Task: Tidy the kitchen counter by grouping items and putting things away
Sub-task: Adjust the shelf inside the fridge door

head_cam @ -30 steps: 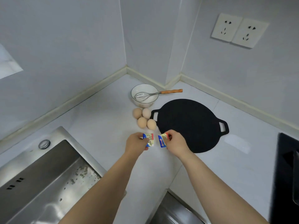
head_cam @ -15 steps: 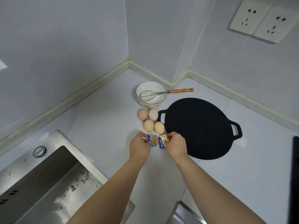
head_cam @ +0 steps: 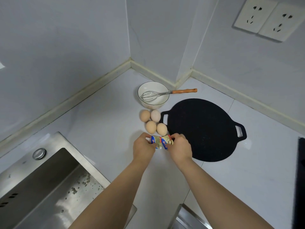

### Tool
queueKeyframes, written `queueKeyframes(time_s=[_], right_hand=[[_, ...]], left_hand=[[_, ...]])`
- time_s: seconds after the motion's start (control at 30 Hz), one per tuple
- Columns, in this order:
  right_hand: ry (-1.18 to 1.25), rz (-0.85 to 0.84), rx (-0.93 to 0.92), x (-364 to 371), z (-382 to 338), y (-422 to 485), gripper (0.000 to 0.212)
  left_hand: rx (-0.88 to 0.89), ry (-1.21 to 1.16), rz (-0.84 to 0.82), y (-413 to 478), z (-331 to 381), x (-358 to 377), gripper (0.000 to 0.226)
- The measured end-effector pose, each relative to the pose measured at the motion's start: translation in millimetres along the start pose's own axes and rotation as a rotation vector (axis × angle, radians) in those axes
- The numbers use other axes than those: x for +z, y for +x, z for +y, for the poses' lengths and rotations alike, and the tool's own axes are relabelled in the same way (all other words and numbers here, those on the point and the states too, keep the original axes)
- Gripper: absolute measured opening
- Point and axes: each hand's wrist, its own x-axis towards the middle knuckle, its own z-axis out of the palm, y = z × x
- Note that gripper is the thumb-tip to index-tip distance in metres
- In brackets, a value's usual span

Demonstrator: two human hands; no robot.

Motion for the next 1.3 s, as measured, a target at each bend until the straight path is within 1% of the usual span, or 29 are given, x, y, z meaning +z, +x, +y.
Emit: queueKeyframes(time_s=[0.07,0.17,0.23,0.4,0.5,0.6,0.67,0.73,0.77,0.83,0.9,0.93,1.0,1.13,1.2,1.3], right_hand=[[-0.047,-0.003,0.013,-0.4,-0.1,-1.4,0.028],[-0.031,-0.017,0.003,0.4,1.9,-5.1,0.026],[0.003,-0.002,-0.005,-2.0,3.4,-8.9,0.027],[0.013,-0.012,-0.023,-12.8,6.9,-19.1,0.022],[0.035,-0.032,-0.037,-23.1,11.2,-23.9,0.021],[0.047,0.024,-0.046,-38.0,19.3,-36.0,0.024],[0.047,0.088,-0.061,-52.5,29.0,-45.4,0.028],[0.017,0.203,-0.097,-69.3,42.4,-51.8,0.034],[-0.004,0.284,-0.106,-82.5,52.9,-57.8,0.036],[-0.041,0.411,-0.121,-107.0,67.2,-66.7,0.041],[-0.084,0.487,-0.121,-131.8,84.3,-80.5,0.047],[-0.108,0.499,-0.119,-139.9,87.7,-84.0,0.051],[-0.154,0.533,-0.076,-163.0,105.3,-102.1,0.059],[-0.236,0.644,0.014,-200.8,142.2,-151.6,0.078],[-0.276,0.668,0.068,-213.3,161.5,-176.0,0.079],[-0.276,0.695,0.140,-232.3,189.4,-219.0,0.079]], left_hand=[[-0.024,0.041,0.013,-0.4,-0.2,1.0,0.025],[-0.036,0.089,0.024,-3.5,-0.9,0.6,0.025],[-0.013,0.111,0.028,-5.6,-1.5,-0.8,0.023],[0.081,0.273,0.042,-15.8,8.2,-6.7,0.009],[0.202,0.345,0.012,-26.9,23.3,-8.5,0.012],[0.322,0.354,-0.018,-40.0,37.3,-7.0,0.018],[0.425,0.348,-0.061,-48.9,47.2,-1.1,0.021],[0.595,0.362,-0.046,-57.7,60.2,7.7,0.029],[0.698,0.405,-0.020,-65.3,70.0,16.1,0.036],[0.819,0.545,0.035,-79.5,88.1,28.5,0.053],[0.905,0.640,0.052,-98.3,105.8,42.8,0.064],[0.949,0.661,0.061,-103.4,110.5,46.0,0.067],[1.045,0.671,0.057,-127.7,123.6,60.9,0.070],[1.183,0.702,0.026,-184.3,140.3,87.9,0.069],[1.249,0.722,0.015,-209.2,144.9,100.7,0.069],[1.327,0.690,-0.024,-251.4,148.6,119.9,0.071]])
